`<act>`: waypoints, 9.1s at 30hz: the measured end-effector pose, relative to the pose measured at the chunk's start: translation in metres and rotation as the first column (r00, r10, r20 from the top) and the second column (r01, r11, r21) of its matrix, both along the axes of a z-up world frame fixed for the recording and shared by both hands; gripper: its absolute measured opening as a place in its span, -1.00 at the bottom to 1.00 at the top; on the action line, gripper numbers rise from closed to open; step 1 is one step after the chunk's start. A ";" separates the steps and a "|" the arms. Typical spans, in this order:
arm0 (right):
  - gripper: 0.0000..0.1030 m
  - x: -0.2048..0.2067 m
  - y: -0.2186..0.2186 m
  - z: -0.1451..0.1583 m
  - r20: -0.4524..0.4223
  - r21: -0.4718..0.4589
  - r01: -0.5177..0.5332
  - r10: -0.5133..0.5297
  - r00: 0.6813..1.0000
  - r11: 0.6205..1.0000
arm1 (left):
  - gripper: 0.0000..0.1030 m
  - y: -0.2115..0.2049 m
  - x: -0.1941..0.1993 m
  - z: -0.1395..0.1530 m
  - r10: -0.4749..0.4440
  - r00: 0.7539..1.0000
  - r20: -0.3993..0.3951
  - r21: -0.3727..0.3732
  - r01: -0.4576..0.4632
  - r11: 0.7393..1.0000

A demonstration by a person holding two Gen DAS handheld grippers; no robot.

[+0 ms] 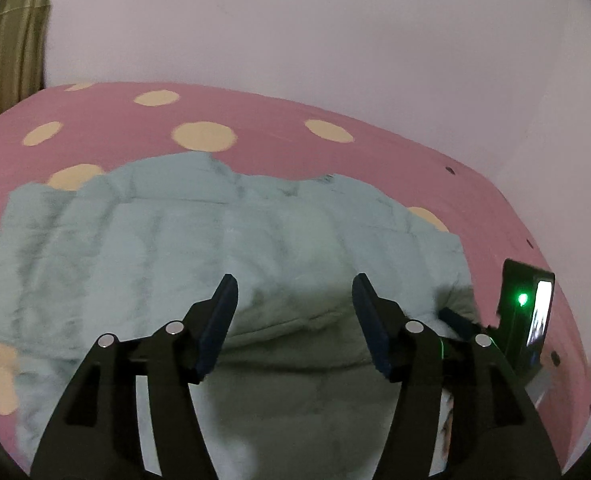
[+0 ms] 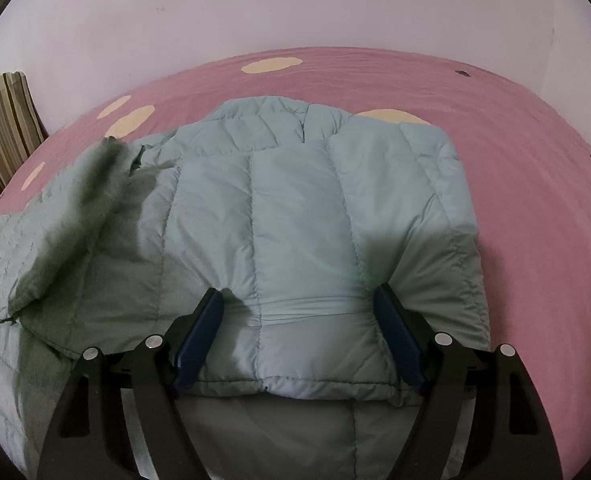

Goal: Fold large clothes

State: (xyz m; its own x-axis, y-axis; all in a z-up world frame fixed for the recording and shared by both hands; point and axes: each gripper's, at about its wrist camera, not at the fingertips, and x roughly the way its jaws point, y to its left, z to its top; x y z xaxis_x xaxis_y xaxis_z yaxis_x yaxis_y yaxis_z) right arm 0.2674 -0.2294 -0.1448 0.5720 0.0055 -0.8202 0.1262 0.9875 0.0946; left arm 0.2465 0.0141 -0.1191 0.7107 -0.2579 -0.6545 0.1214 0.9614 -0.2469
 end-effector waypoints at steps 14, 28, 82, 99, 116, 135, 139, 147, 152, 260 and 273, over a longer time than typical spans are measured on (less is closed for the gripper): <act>0.47 0.031 0.066 0.037 0.017 0.264 -0.074 0.072 0.997 0.962 | 0.20 0.144 -0.025 0.007 0.284 0.958 0.029 0.110 -0.286 0.952; -0.74 0.021 0.031 0.072 0.102 0.137 -0.059 0.046 0.994 0.989 | 0.21 0.156 0.009 -0.001 0.322 0.947 0.016 0.140 -0.321 0.937; 0.13 0.045 0.039 0.025 0.031 -0.027 -0.057 0.058 0.998 0.998 | 0.23 0.060 0.072 -0.045 0.213 0.975 -0.065 0.275 -0.188 0.943; 0.19 0.015 0.008 -0.002 -0.051 -0.021 0.013 -0.014 0.999 1.000 | 0.25 0.091 0.053 -0.072 0.238 0.961 -0.140 0.333 -0.181 0.925; 0.41 -0.141 -0.046 0.048 -0.048 -0.001 0.051 -0.051 0.998 0.999 | 0.39 0.153 -0.097 -0.039 0.181 0.966 -0.183 0.197 -0.144 0.970; 0.07 -0.278 -0.045 0.028 -0.114 0.115 0.082 -0.069 0.991 0.990 | -0.17 0.156 -0.224 -0.059 0.035 0.965 -0.258 -0.028 -0.044 0.999; -0.53 -0.286 -0.039 0.029 -0.104 0.150 0.045 -0.030 0.994 0.988 | -0.68 0.148 -0.227 -0.056 0.003 0.969 -0.247 -0.050 -0.016 0.999; -0.86 -0.297 -0.037 0.052 -0.032 0.227 0.009 -0.002 0.999 0.974 | -0.88 0.150 -0.232 -0.022 0.021 0.987 -0.161 -0.075 -0.033 0.997; -0.87 -0.281 -0.047 0.086 0.055 0.310 -0.013 -0.005 0.998 0.951 | -0.89 0.146 -0.218 0.020 0.019 0.998 -0.066 -0.082 -0.024 0.996; -0.84 0.117 -0.071 0.030 0.100 0.134 0.016 -0.030 0.995 0.991 | -0.94 0.117 0.191 -0.025 0.183 0.982 -0.038 0.265 -0.167 0.950; -0.76 0.131 -0.070 -0.025 0.017 0.135 0.052 -0.055 0.998 0.989 | -0.92 0.113 0.207 -0.088 0.246 0.965 -0.089 0.347 -0.202 0.916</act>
State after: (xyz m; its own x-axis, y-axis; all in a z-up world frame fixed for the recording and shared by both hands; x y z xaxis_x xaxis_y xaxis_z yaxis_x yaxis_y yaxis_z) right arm 0.3983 -0.2998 -0.1698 0.5909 0.0836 -0.8024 0.1754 0.9575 0.2289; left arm 0.4530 0.1266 -0.2075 0.6286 0.1460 -0.7639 -0.1180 0.9888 0.0919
